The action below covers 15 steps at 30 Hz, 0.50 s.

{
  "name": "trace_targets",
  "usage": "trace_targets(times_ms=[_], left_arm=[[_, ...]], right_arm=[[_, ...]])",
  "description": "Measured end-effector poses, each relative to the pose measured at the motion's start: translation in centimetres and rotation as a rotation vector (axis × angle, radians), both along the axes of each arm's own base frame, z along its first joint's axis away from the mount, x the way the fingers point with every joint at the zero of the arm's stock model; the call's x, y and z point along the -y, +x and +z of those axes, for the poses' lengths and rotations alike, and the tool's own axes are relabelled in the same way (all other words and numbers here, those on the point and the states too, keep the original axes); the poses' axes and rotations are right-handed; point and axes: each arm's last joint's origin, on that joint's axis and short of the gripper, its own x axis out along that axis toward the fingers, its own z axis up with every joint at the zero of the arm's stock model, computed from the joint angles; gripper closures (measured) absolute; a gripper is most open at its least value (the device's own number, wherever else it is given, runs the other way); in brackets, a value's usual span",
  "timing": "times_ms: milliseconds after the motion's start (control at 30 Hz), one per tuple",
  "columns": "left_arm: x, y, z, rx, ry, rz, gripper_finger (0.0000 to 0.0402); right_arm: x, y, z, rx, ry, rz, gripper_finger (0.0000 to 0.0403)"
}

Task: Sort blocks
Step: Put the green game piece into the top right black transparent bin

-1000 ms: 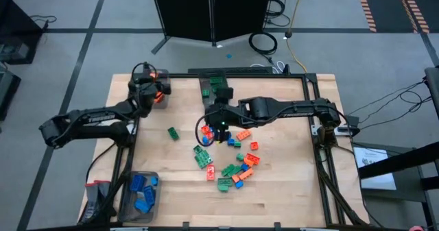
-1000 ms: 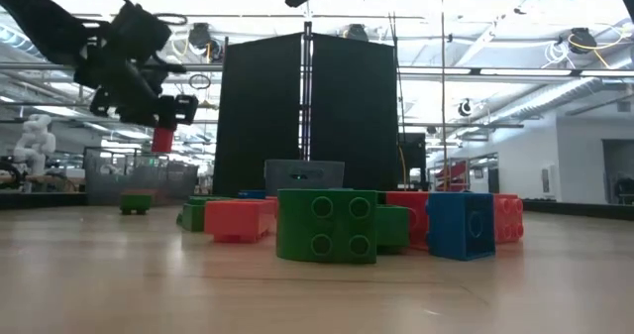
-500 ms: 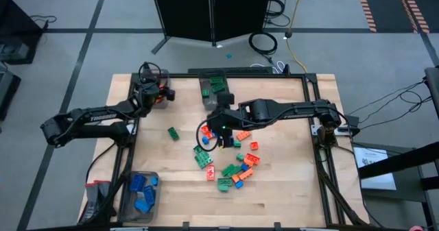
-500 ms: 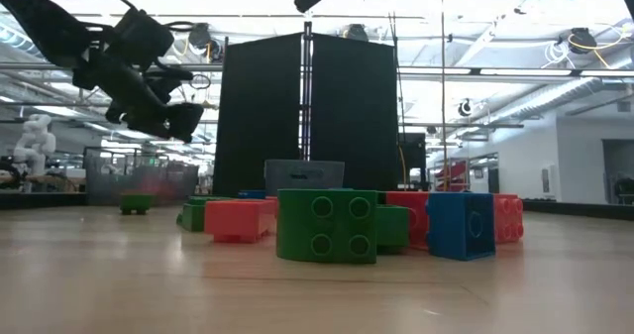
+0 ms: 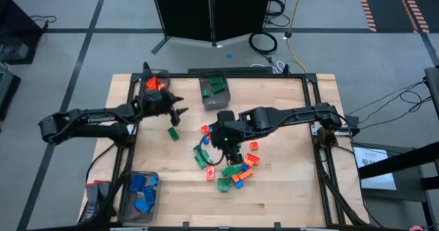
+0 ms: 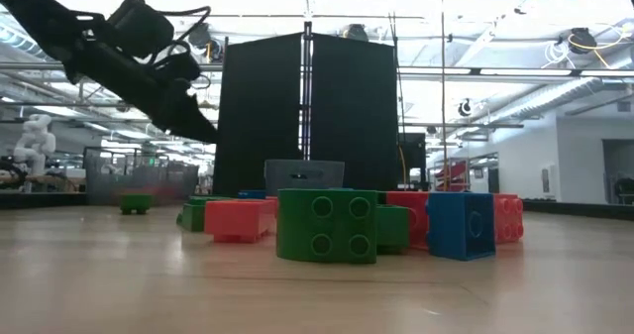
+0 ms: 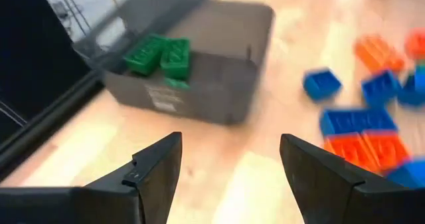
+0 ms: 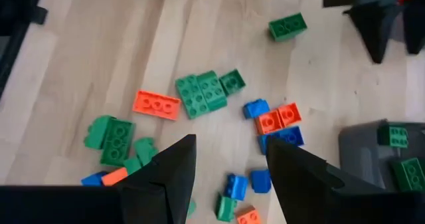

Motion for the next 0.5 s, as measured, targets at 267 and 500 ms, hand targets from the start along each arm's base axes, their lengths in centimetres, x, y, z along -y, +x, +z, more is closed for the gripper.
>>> trace_targets(times_ms=[267, 500], left_arm=[[3.3, 0.5, -1.2, -0.166, 0.023, -0.202, 0.0146], [5.7, 0.9, 0.5, -0.063, -0.02, -0.159, 0.0146]], right_arm=[[0.0, 0.6, -1.7, -0.077, -0.023, 0.001, 0.0227], [1.8, 2.6, -6.0, 0.024, -0.123, -0.098, 0.0227]])
